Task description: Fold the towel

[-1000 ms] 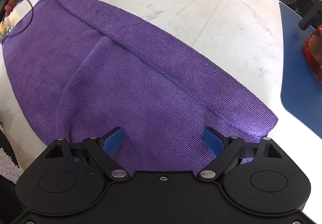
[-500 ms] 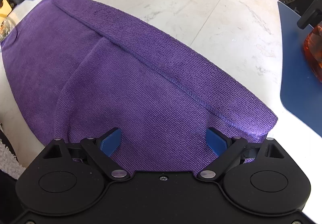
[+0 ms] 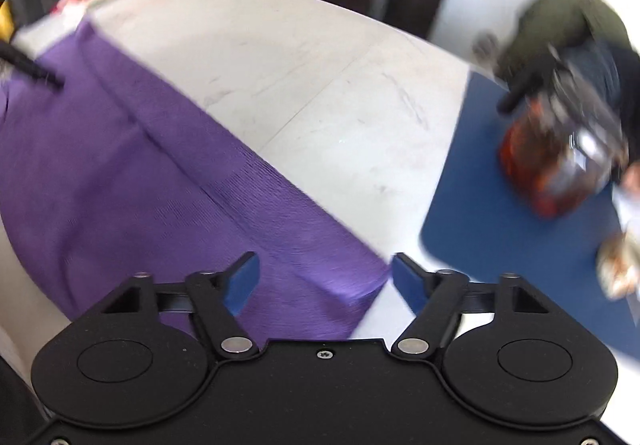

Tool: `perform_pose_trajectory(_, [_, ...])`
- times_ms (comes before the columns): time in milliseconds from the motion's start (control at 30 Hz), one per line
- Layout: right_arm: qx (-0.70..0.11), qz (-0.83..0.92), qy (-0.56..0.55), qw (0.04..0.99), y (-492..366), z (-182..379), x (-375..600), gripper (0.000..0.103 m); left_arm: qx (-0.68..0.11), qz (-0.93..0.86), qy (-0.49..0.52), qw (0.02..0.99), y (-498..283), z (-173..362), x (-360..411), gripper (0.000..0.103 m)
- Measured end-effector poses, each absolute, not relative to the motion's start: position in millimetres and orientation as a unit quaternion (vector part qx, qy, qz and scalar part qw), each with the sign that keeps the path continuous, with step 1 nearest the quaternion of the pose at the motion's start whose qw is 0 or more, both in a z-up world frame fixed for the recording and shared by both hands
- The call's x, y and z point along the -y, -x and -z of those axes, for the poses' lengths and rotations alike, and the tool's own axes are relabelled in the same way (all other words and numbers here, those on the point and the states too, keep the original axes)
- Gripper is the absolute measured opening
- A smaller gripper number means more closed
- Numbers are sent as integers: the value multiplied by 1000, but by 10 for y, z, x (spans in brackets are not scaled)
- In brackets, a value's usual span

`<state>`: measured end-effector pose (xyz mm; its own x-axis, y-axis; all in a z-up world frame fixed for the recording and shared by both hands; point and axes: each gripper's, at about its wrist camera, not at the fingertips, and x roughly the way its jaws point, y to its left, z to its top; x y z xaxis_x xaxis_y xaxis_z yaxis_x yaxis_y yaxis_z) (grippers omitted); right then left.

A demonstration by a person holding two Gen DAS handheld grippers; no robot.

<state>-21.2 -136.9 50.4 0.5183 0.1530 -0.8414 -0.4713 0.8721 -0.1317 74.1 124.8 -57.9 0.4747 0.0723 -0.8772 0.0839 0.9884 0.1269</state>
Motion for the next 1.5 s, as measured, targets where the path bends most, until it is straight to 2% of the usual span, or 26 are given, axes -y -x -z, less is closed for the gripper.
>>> perform_pose_trajectory(67, [-451,-213,191,845,190,-441,1355,53,-515,0,-87,853,-760,571,-1208,34])
perform_pose_trajectory(167, [-438,-255,236,829,168,-296,1235,52,-519,-6,-100,849,-748,564,-1168,34])
perform_pose_trajectory(233, [-436,-268,238,825,156,-274,1147,48,-522,-10,-102,847,-765,563,-1157,34])
perform_pose_trajectory(367, [-440,-293,210,823,36,-223,1156,48,-525,-18,-97,845,-773,570,-1151,35])
perform_pose_trajectory(400, [-445,-295,201,821,34,-231,1188,42,-525,-20,-97,845,-776,568,-1150,36])
perform_pose_trajectory(433, [-449,-294,195,821,29,-224,1205,31,-526,-21,-97,845,-774,569,-1146,37])
perform_pose_trajectory(500, [-459,-294,188,817,-26,-219,1234,16,-527,-23,-96,844,-778,567,-1148,37])
perform_pose_trajectory(533, [-462,-294,188,815,-41,-223,1255,10,-528,-23,-96,844,-785,565,-1152,37])
perform_pose_trajectory(667, [-443,-275,212,827,-72,-284,1316,3,-530,-21,-98,842,-806,563,-1146,37])
perform_pose_trajectory(933, [-404,-248,169,864,-454,-496,1545,5,-538,-18,-89,838,-850,566,-1181,38])
perform_pose_trajectory(967, [-395,-267,161,864,-435,-544,1547,7,-538,-19,-89,838,-848,566,-1177,38])
perform_pose_trajectory(1033, [-378,-307,155,859,-356,-618,1506,20,-539,-19,-90,837,-849,566,-1169,39])
perform_pose_trajectory(1133, [-382,-361,172,833,-224,-556,1322,29,-541,-16,-97,835,-856,564,-1149,39])
perform_pose_trajectory(1300, [-397,-405,199,799,-166,-347,995,33,-541,-14,-108,834,-849,563,-1117,39])
perform_pose_trajectory(1500, [-418,-409,212,783,-222,-205,869,32,-539,-13,-107,835,-838,567,-1125,39])
